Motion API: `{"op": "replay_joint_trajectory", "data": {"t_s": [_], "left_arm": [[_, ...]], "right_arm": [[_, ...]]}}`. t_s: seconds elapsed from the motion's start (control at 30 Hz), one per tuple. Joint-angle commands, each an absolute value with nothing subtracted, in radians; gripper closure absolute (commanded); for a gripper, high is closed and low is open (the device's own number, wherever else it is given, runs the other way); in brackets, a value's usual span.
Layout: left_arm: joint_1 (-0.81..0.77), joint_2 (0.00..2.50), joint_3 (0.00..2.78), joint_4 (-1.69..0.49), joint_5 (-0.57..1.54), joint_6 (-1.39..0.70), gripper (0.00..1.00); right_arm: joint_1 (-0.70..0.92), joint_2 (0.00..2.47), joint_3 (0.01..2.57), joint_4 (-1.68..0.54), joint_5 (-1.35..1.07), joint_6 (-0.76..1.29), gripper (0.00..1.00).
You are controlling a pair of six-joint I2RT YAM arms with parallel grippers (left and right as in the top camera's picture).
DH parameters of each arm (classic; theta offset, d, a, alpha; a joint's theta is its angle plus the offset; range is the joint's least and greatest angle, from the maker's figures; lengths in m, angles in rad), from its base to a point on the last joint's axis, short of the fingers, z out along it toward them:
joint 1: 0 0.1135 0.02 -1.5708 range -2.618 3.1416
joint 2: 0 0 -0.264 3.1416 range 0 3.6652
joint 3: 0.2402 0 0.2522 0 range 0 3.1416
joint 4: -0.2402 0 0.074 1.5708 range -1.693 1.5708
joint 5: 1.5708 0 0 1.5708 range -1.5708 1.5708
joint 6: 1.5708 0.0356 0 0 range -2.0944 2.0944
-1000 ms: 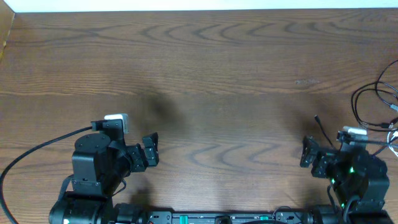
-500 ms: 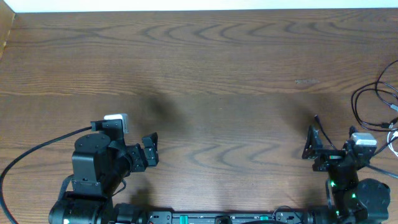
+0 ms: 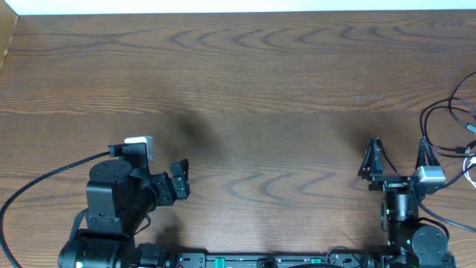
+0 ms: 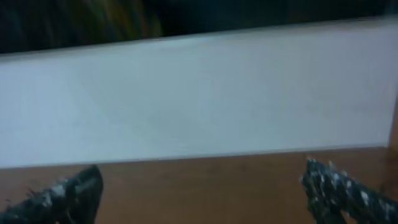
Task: Untangle cables
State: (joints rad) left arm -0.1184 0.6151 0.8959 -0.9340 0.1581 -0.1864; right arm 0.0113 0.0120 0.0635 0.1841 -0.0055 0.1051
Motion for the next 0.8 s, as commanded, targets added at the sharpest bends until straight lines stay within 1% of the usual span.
{"op": "replay_joint_trajectory", "data": {"t_s": [0.0, 0.17, 0.4, 0.77], "left_arm": [[-0.114, 0.614, 0.893, -0.934, 0.152, -0.192, 0.00], [-0.114, 0.614, 0.893, -0.934, 0.152, -0.192, 0.00], [-0.114, 0.614, 0.893, -0.934, 0.152, -0.192, 0.00], [-0.114, 0.614, 0.893, -0.934, 0.152, -0.192, 0.00]], "right_arm": [[0.005, 0.005, 0.006, 0.227, -0.010, 0.087, 0.01], [0.005, 0.005, 0.006, 0.166, -0.007, 0.076, 0.01], [0.005, 0.005, 0.006, -0.082, 0.013, 0.075, 0.01], [0.005, 0.005, 0.006, -0.075, 0.012, 0.073, 0.01]]}}
